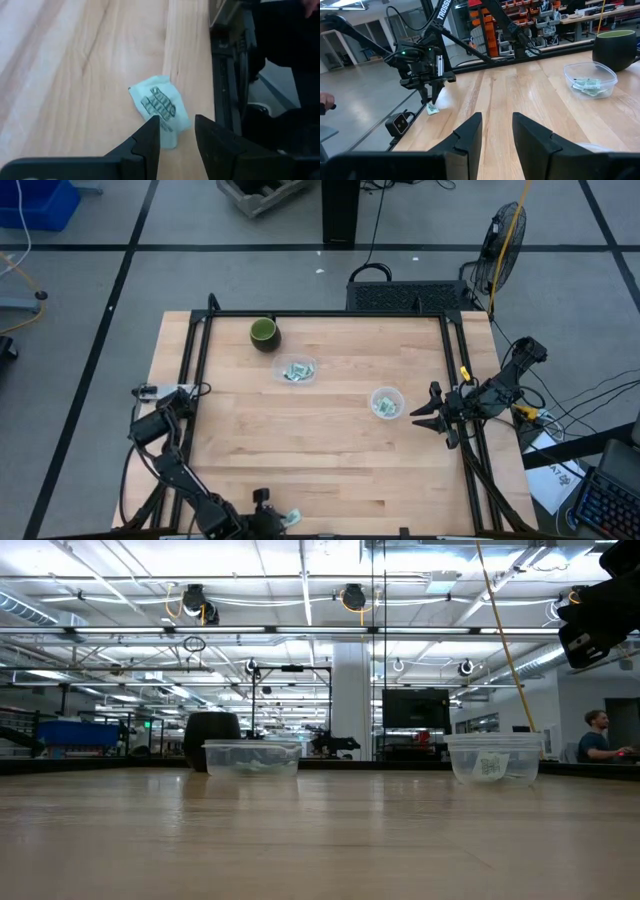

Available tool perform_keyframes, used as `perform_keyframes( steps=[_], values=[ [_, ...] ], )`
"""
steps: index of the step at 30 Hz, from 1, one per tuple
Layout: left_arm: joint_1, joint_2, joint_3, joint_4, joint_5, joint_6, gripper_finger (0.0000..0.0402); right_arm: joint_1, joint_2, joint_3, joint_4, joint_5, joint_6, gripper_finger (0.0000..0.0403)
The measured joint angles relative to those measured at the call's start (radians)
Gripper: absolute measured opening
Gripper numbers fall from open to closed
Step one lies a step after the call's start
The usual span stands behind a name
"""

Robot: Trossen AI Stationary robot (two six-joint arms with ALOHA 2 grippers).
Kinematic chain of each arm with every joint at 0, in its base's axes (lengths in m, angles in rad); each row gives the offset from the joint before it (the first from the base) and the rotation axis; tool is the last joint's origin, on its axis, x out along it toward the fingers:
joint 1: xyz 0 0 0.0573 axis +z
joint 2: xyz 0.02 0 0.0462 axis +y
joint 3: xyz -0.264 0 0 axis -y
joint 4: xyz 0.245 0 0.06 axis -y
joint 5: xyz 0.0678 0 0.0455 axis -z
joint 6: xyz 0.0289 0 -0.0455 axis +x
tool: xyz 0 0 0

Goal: Pick and place items into bin
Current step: Put the light green stevia packet into the left transparent bin

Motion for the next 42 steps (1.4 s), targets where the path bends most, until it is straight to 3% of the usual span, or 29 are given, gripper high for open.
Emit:
perform_keyframes(
  steps=[5,15,18,24,32,42],
  values=[
    [0.01,0.009,0.0,-0.014,0.035,-0.007,0.0129,0.0,0.0,0.0,0.0,0.0,0.0,0.01],
    [0.038,0.025,0.0,-0.014,0.011,-0.014,0.0125,0.0,0.0,0.0,0.0,0.0,0.0,0.01],
    [0.058,0.024,0.0,-0.015,0.009,-0.023,0.0099,0.0,0.0,0.0,0.0,0.0,0.0,0.01],
    [0.103,0.024,0.0,-0.015,0.007,0.064,0.0011,0.0,0.0,0.0,0.0,0.0,0.0,0.01],
    [0.206,0.02,0.0,-0.048,-0.028,0.209,0.0004,0.0,0.0,0.0,0.0,0.0,0.0,0.01],
    [0.34,-0.14,-0.001,-0.338,-0.218,0.396,0.0008,0.0,0.0,0.0,0.0,0.0,0.0,0.01]
  ],
)
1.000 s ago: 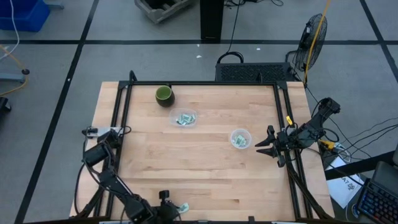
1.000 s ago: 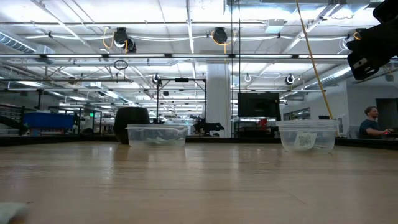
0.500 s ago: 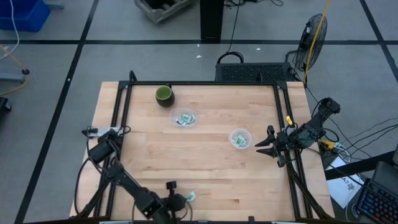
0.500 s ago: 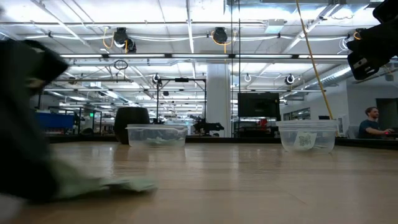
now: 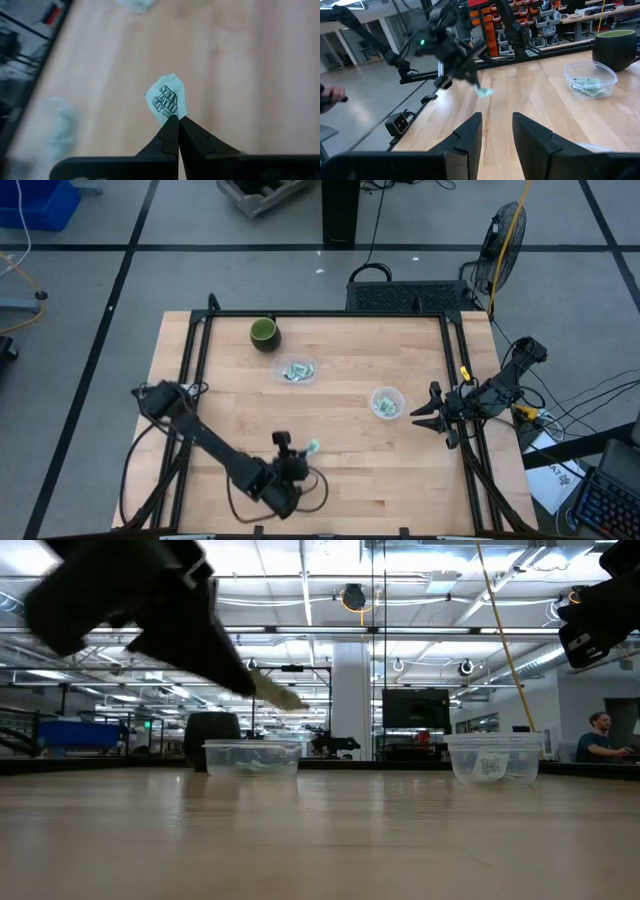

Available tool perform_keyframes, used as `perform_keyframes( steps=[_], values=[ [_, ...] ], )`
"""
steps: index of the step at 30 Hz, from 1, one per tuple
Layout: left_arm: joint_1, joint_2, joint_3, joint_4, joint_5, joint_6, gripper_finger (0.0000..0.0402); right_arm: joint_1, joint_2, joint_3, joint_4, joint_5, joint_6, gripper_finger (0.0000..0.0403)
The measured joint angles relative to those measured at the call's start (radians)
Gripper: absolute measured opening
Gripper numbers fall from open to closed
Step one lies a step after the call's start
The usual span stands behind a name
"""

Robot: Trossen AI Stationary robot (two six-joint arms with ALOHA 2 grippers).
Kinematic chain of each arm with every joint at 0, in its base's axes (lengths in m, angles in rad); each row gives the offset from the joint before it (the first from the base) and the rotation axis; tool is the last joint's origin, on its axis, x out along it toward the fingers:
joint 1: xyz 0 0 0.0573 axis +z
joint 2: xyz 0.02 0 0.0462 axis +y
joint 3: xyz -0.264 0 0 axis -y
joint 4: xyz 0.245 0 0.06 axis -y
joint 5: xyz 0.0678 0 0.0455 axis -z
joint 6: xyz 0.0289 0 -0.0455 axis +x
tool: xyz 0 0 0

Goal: Pick and place items into bin
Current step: Put the light green stevia packet into the left transparent bin

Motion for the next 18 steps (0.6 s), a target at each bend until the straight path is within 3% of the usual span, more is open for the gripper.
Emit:
perform_keyframes(
  steps=[6,13,15,18],
  values=[
    [0.101,-0.154,0.0,-0.147,-0.038,0.095,0.0005,0.0,0.0,0.0,0.0,0.0,0.0,0.01],
    [0.264,-0.29,0.0,-0.165,-0.026,0.268,0.0004,0.0,0.0,0.0,0.0,0.0,0.0,0.01],
    [0.32,-0.308,0.0,-0.109,0.019,0.328,0.0007,0.0,0.0,0.0,0.0,0.0,0.0,0.01],
    [0.405,-0.317,0.0,0.023,0.189,0.455,0.0005,0.0,0.0,0.0,0.0,0.0,0.0,0.01]
  ],
)
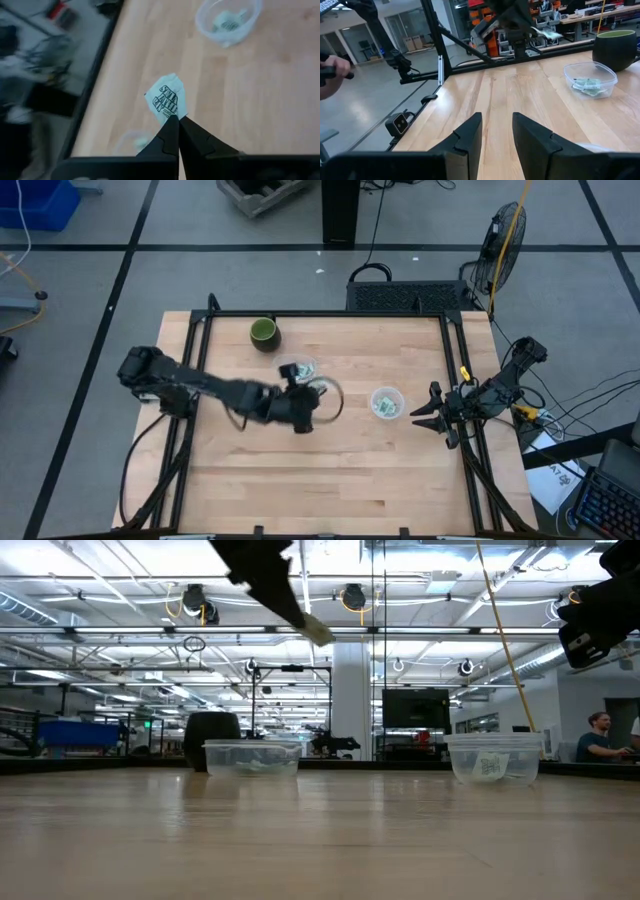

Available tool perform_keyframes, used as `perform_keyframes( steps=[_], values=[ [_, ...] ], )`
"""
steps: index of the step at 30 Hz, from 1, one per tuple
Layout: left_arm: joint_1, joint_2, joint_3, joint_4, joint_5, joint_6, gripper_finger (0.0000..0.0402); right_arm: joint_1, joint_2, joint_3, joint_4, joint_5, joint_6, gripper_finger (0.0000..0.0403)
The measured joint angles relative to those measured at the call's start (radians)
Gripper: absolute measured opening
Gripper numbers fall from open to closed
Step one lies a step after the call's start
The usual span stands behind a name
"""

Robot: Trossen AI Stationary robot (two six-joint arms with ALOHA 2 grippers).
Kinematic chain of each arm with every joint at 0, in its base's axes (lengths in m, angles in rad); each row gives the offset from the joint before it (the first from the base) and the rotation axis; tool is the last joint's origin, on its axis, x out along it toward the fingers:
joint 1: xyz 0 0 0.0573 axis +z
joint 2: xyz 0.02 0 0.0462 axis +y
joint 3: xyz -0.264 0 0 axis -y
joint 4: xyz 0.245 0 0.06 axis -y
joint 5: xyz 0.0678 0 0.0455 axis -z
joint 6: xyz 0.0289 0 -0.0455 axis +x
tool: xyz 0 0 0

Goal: Pick and place items into bin
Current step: Put the light green stevia packet into the left transparent bin

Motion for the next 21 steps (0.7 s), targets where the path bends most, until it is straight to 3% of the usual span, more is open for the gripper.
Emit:
perform_keyframes(
  steps=[2,10,15,21],
  values=[
    [0.044,0.001,0.0,0.042,0.063,0.052,0.0003,0.0,0.0,0.0,0.0,0.0,0.0,0.01],
    [0.207,0.0,0.0,-0.054,0.102,0.067,0.0004,0.0,0.0,0.0,0.0,0.0,0.0,0.01],
    [0.313,0.001,-0.014,-0.082,0.268,0.066,0.0005,0.0,0.0,0.0,0.0,0.0,0.0,0.01],
    [0.419,0.001,-0.09,-0.077,0.345,0.057,0.0009,0.0,0.0,0.0,0.0,0.0,0.0,0.01]
  ],
)
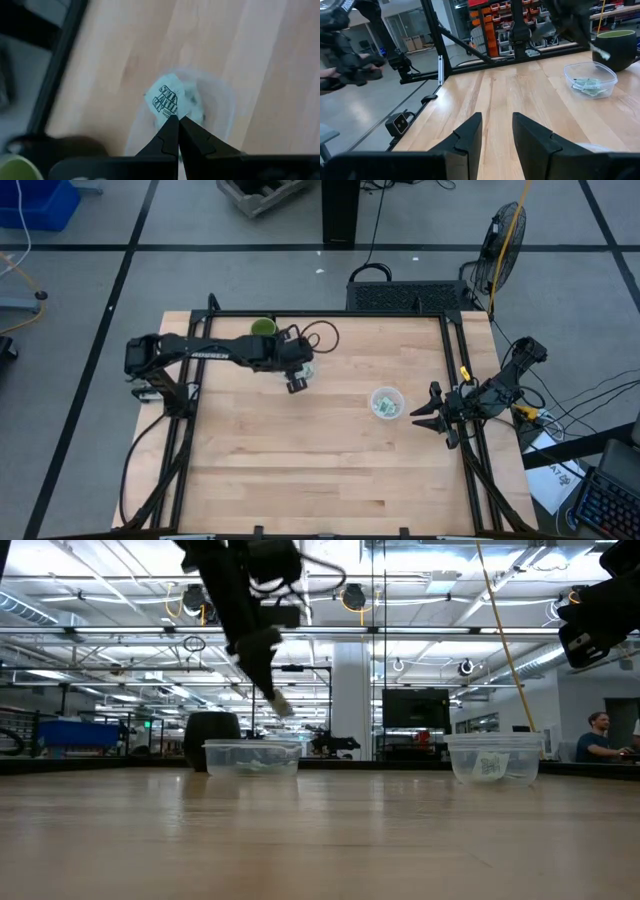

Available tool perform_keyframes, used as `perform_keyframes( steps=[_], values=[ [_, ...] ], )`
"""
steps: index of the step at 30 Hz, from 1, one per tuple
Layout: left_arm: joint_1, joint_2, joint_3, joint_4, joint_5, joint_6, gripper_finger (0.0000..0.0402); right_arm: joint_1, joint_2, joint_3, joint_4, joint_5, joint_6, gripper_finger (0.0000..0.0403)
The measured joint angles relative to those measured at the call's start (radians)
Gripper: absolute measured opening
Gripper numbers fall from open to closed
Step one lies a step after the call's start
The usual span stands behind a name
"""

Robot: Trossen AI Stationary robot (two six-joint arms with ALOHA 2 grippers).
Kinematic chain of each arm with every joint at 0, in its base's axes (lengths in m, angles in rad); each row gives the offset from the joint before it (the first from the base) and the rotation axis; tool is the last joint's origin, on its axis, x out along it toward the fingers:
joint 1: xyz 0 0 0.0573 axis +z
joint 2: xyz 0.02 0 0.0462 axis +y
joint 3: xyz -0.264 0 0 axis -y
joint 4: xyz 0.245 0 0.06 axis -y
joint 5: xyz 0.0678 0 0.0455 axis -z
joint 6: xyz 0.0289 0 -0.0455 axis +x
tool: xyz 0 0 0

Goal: Pick and place items into bin
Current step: Put the light green stevia packet into the left transparent bin, then return to Home Position

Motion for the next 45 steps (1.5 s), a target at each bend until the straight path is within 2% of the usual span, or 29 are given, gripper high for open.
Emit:
perform_keyframes(
  steps=[6,13,16,19,22,27,31,34,36,40,43,45],
  values=[
    [0.052,0.001,-0.1,0.037,0.063,-0.043,0.0006,0.0,0.0,0.0,0.0,0.0,0.0,0.01],
    [0.065,0.001,-0.145,0.075,0.114,-0.169,0.0052,0.0,0.0,0.0,0.0,0.0,0.0,0.01],
    [0.064,0.001,-0.145,0.09,0.137,-0.169,0.0073,0.0,0.0,0.0,0.0,0.0,0.0,0.01],
    [0.05,-0.002,-0.145,0.109,0.205,-0.122,0.0083,0.0,0.0,0.0,0.0,0.0,0.0,0.01],
    [0.011,-0.026,-0.145,0.146,0.227,-0.119,0.007,0.0,0.0,0.0,0.0,0.0,0.0,0.01],
    [-0.116,-0.088,-0.145,0.19,0.245,-0.112,0.0009,0.0,0.0,0.0,0.0,0.0,0.0,0.01],
    [-0.231,-0.156,-0.193,0.24,0.26,-0.111,0.001,0.0,0.0,0.0,0.0,0.0,0.0,0.01],
    [-0.293,-0.24,-0.314,0.414,0.315,-0.131,0.0004,0.0,0.0,0.0,0.0,0.0,0.0,0.01],
    [-0.331,-0.307,-0.431,0.6,0.343,-0.153,0.0007,0.0,0.0,0.0,0.0,0.0,0.0,0.01],
    [-0.385,-0.439,-0.674,0.922,0.325,-0.197,0.0015,0.0,0.0,0.0,0.0,0.0,0.0,0.01],
    [-0.408,-0.535,-0.825,1.099,0.323,-0.226,0.0013,0.0,0.0,0.0,0.0,0.0,0.0,0.01],
    [-0.42,-0.604,-0.91,1.161,0.324,-0.233,0.0006,0.0,0.0,0.0,0.0,0.0,0.0,0.01]
  ],
)
